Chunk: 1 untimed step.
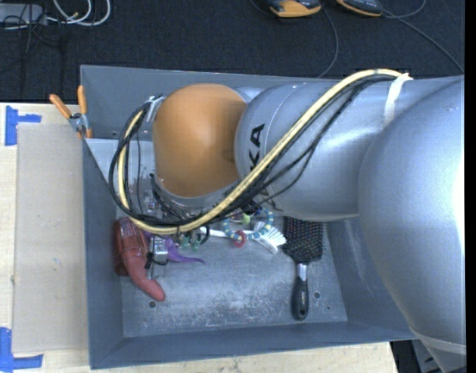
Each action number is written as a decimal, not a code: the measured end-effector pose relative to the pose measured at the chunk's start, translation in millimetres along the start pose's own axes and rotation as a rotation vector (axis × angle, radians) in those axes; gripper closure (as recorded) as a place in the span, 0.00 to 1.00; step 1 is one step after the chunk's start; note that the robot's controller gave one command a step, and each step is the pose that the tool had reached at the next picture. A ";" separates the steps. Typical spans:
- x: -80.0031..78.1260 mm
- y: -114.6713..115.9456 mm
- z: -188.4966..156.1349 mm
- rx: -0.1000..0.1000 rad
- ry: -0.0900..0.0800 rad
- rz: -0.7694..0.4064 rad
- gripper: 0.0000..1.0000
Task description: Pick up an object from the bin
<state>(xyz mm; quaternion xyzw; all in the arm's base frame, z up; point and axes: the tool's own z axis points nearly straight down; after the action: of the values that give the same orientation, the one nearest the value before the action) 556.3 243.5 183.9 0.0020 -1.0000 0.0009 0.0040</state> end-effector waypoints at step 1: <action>-1.7 -1.5 -5.0 -0.002 -0.007 0.006 0.00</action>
Offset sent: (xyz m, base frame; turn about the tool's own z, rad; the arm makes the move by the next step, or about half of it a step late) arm -0.0050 -0.0648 -0.0526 0.3595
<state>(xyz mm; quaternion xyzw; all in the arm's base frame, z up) 558.0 242.0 188.8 -0.0007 -1.0000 0.0000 0.0006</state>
